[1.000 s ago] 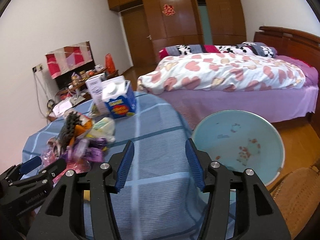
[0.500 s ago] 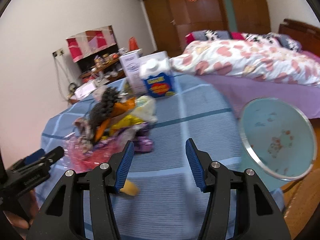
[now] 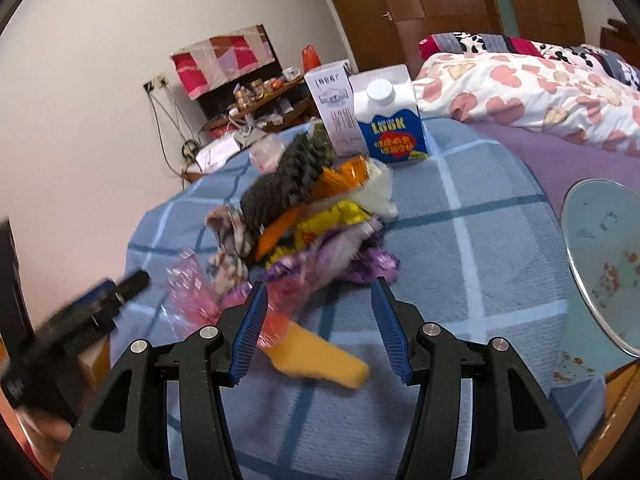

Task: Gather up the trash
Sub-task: 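Move both open tools from the bin back toward the trash pile, then grasp the pink plastic bag with the left tool while the right tool grasps the yellow sponge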

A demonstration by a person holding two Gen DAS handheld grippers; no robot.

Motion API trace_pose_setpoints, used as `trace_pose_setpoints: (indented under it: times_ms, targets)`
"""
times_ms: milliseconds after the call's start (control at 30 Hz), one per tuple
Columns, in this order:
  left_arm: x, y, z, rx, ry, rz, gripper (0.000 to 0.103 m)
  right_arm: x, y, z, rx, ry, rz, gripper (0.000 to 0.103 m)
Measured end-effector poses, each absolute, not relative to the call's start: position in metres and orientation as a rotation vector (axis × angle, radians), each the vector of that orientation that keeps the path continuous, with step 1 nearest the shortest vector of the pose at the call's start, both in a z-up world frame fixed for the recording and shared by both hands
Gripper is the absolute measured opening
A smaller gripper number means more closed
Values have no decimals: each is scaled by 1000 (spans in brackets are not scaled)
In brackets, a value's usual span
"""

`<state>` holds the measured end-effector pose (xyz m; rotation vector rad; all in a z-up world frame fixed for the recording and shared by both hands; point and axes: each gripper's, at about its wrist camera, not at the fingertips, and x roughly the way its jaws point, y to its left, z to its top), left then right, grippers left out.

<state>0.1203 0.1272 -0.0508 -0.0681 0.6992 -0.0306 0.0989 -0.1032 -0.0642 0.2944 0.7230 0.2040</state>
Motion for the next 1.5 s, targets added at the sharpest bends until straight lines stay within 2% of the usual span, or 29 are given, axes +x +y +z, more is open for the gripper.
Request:
trace_pose_setpoints:
  times_ms: [233, 467, 833, 1067, 1500]
  targets:
    - [119, 121, -54, -96, 724, -96, 85, 93, -98, -90, 244, 816, 257, 54]
    - [117, 114, -60, -131, 766, -167, 85, 91, -100, -89, 216, 807, 237, 54]
    - [87, 95, -46, 28, 721, -333, 85, 71, -136, -79, 253, 761, 154, 54]
    - [79, 49, -80, 188, 826, -456, 84, 57, -162, -75, 281, 747, 80, 54]
    - [64, 61, -84, 164, 834, -477, 84, 45, -173, -70, 282, 724, 52, 54]
